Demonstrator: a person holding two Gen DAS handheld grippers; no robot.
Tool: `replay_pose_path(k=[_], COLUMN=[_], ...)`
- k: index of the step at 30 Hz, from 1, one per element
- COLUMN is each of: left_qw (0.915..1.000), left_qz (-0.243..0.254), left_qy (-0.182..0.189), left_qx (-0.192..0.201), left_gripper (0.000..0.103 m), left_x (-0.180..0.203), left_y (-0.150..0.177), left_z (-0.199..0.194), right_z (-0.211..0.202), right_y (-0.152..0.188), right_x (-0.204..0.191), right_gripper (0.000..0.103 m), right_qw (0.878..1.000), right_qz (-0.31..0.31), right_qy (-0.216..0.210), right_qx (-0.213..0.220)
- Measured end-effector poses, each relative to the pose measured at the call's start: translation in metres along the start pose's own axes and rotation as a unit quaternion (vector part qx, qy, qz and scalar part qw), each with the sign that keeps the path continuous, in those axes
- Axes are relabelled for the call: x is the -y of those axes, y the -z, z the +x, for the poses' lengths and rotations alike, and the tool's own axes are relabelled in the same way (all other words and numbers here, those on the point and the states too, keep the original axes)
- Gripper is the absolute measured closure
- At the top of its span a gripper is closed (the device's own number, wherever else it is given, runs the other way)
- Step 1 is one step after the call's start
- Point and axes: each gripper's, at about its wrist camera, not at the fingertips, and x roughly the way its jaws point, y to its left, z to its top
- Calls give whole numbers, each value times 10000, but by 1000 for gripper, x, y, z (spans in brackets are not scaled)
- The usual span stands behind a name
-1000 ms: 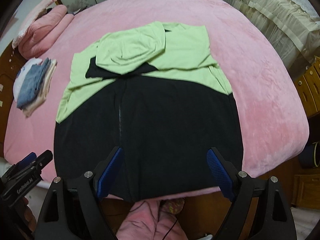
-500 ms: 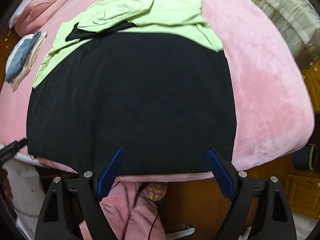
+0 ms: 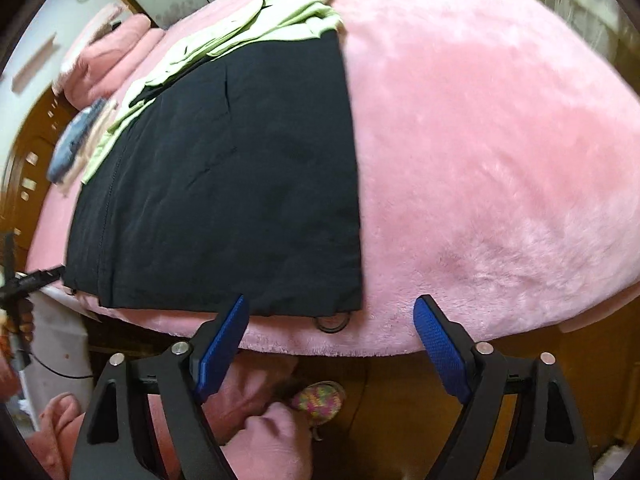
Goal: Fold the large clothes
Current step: 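Move both tools to the black jacket hem and slide under it, then grasp the black hem with both grippers and lift it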
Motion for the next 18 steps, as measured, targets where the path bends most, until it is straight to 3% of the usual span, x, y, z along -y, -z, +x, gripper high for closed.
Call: replay_pose_path(k=[5, 7, 11, 14, 18], left_qw=[9993, 9987, 9981, 9966, 9942], left_qz=[-147, -174, -266, -544, -871], left_qy=[226, 348, 478, 562, 624], left_qx=[-262, -336, -290, -255, -122], left_gripper=[25, 25, 24, 24, 48], left_x=[-15, -19, -23, -29, -30], left_y=[1, 1, -3, -6, -6], left_z=[25, 34, 41, 43, 35], right_z=[12, 19, 22, 23, 19], right_y=[-3, -7, -15, -19, -23], right_x=[26, 30, 34, 43, 45], right_gripper=[37, 51, 60, 72, 79], right_qw=[9972, 9965, 9961, 9941, 9917], right_qz=[373, 357, 193, 378, 688], right_qy=[-655, -745, -841, -973, -1007], right_qx=[-18, -94, -202, -288, -398])
